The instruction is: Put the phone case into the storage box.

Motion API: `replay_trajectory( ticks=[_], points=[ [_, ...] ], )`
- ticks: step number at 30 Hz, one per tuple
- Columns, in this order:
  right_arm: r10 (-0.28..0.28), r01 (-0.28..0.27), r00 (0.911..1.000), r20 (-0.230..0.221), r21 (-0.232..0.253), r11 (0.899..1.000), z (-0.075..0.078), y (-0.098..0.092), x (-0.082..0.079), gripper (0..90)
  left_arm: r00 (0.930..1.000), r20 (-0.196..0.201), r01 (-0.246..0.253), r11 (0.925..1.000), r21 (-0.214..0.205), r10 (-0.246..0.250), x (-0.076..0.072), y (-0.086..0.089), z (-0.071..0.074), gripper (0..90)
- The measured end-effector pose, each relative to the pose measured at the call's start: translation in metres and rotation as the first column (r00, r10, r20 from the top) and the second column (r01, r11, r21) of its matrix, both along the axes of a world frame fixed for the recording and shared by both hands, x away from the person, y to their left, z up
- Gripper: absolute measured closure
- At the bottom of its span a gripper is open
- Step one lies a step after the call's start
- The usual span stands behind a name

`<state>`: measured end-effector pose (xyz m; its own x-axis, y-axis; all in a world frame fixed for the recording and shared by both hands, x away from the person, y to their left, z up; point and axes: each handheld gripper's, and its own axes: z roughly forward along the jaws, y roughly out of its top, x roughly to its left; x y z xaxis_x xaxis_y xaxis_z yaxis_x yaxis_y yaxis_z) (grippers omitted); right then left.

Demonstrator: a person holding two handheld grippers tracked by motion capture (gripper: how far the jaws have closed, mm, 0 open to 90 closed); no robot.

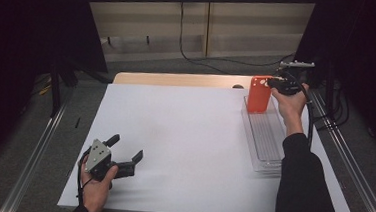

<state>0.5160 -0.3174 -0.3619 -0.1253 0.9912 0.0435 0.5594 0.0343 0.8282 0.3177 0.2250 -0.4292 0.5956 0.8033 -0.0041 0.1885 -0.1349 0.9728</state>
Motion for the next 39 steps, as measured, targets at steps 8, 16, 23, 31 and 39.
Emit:
replay_trajectory(
  ticks=[8, 16, 23, 31, 39],
  points=[
    [0.01, -0.01, 0.9999, 0.003, 0.014, 1.0, 0.0012, 0.001, -0.0008, 78.7, 0.9999, -0.01, 0.004, 1.0, 0.008, -0.004, 0.0014, -0.0004, -0.0007, 2.7],
    [-0.005, 0.005, 1.0, -0.004, 0.023, 1.0, 0.0005, -0.0002, -0.0005, 77.7, 1.0, -0.006, 0.001, 0.9999, 0.015, -0.001, 0.0012, 0.001, -0.0002, 2.7],
    [-0.01, 0.01, 0.9999, -0.003, 0.027, 1.0, 0.0, -0.0007, -0.0003, 75.7, 1.0, -0.006, 0.001, 0.9999, 0.011, -0.001, 0.001, 0.0009, 0.0, 2.6],
    [-0.022, 0.022, 0.9997, -0.006, 0.026, 0.999, -0.0003, -0.004, -0.0014, 71.3, 1.0, -0.008, 0.002, 0.9999, 0.011, -0.002, 0.0013, 0.001, -0.0002, 2.6],
    [-0.025, 0.025, 0.9997, -0.007, 0.028, 0.999, 0.0007, -0.0053, -0.0035, 65.8, 1.0, -0.007, 0.002, 1.0, 0.009, -0.002, 0.0011, 0.0009, -0.0001, 2.6]
  ],
)
